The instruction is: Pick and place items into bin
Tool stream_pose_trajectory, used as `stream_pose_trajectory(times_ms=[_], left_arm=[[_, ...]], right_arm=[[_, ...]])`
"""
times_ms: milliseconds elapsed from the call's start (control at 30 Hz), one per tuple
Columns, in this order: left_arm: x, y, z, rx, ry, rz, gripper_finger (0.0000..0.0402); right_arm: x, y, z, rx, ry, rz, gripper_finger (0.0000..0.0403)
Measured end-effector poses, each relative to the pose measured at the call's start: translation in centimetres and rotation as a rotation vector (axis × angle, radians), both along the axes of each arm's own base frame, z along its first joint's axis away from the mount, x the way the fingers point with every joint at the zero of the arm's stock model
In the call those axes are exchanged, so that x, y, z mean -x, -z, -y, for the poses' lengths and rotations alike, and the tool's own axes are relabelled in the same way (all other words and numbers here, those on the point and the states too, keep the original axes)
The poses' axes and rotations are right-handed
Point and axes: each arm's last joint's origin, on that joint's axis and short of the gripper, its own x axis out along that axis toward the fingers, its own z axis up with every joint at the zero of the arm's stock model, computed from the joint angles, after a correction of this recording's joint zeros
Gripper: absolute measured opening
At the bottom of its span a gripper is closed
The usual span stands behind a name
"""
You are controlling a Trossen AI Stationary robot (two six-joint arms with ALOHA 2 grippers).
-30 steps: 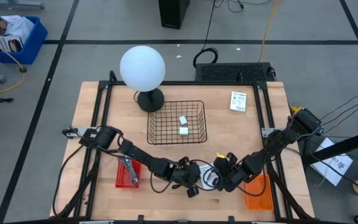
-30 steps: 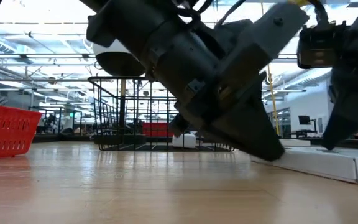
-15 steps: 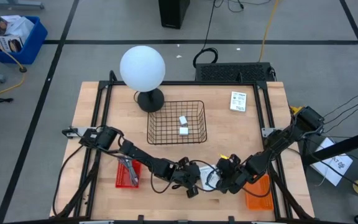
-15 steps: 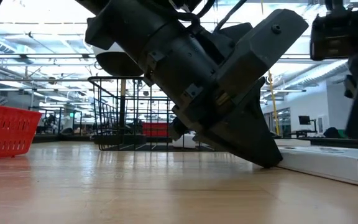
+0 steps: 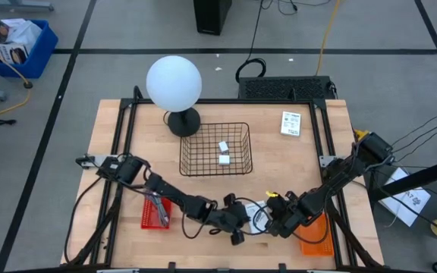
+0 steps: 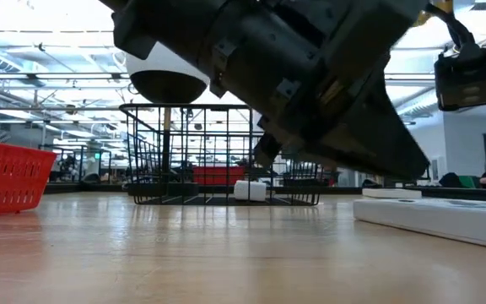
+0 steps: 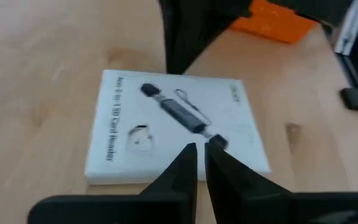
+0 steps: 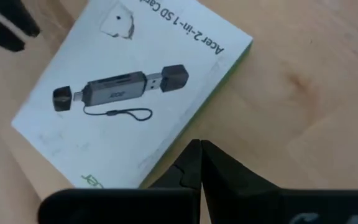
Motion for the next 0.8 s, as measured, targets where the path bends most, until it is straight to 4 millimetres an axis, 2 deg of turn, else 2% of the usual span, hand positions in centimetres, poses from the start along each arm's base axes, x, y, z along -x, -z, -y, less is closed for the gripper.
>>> stream_pose_trajectory(times_ms=[133,267,500,800], left_arm=[[-0.1,0.6,-1.2,0.075,-0.015,-0.079,0.0035],[-0.2,0.9,-2.0,0.073,-0.053,-0.12,0.0035],[0.4,1.1,-1.5,0.096,-0.051,-0.178,0.0035],[1.5,1.4,0.5,0.079,-0.061,-0.197,0.0035]], right_arm=[[-0.7,0.1,0.0,-0.01,-0.025,0.032,0.0],[-1.2,0.1,0.1,0.007,-0.067,0.083,0.0],[-1.9,-0.3,-0.2,0.042,-0.086,0.186,0.0],[-2.7,-0.9,-0.7,0.05,-0.129,0.298,0.0]])
